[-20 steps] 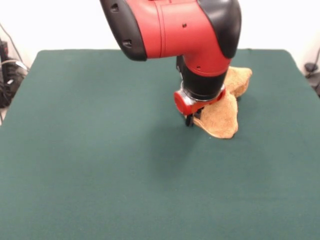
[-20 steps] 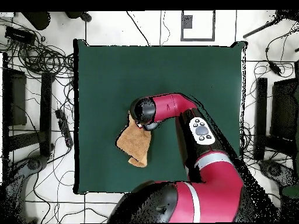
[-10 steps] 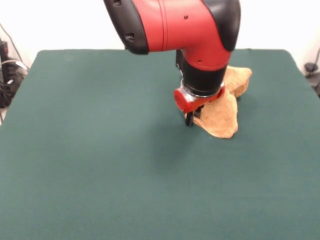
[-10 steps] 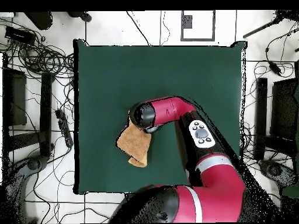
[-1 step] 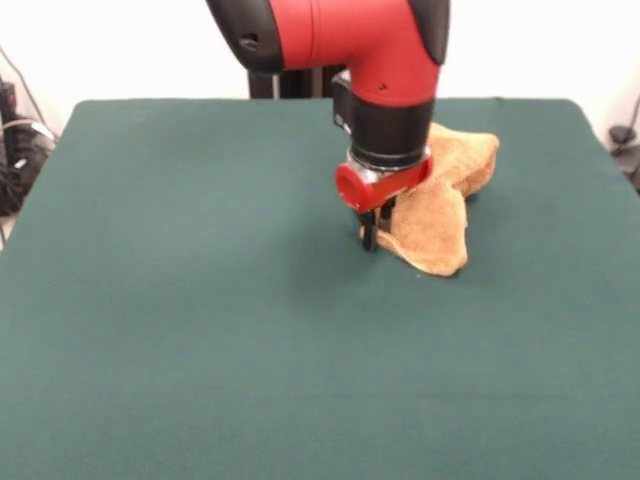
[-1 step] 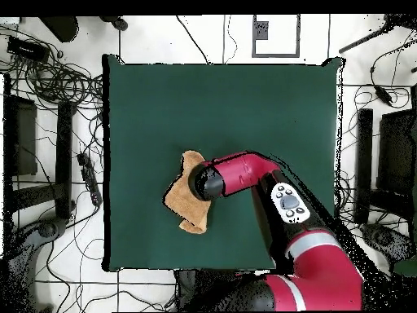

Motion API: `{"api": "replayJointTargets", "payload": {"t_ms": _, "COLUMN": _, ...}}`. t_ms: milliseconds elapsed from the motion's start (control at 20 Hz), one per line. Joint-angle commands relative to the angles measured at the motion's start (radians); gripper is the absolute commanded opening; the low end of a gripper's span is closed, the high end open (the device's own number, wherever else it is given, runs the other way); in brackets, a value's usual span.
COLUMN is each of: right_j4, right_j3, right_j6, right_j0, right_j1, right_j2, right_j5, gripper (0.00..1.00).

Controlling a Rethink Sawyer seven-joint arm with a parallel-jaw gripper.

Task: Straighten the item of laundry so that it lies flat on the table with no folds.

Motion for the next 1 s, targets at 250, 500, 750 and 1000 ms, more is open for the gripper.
{"api": "replayJointTargets", "payload": {"t_ms": 250, "right_j4": -0.187, "right_j3": 0.072, "right_j6": -0.050, "right_j0": -0.085, "right_j1": -0.163, "right_j2": -0.015, "right_j5": -0.159, "gripper": 0.00}}
{"api": "replayJointTargets", "payload": {"t_ms": 500, "right_j4": -0.158, "right_j3": 0.136, "right_j6": -0.156, "right_j0": -0.206, "right_j1": -0.301, "right_j2": 0.100, "right_j5": -0.099, "gripper": 0.00}}
{"api": "replayJointTargets", "payload": {"t_ms": 750, "right_j4": -0.101, "right_j3": 0.175, "right_j6": -0.288, "right_j0": -0.350, "right_j1": -0.385, "right_j2": 0.248, "right_j5": -0.026, "gripper": 0.00}}
{"api": "replayJointTargets", "payload": {"t_ms": 1000, "right_j4": -0.096, "right_j3": 0.170, "right_j6": -0.380, "right_j0": -0.449, "right_j1": -0.396, "right_j2": 0.349, "right_j5": 0.049, "gripper": 0.00}}
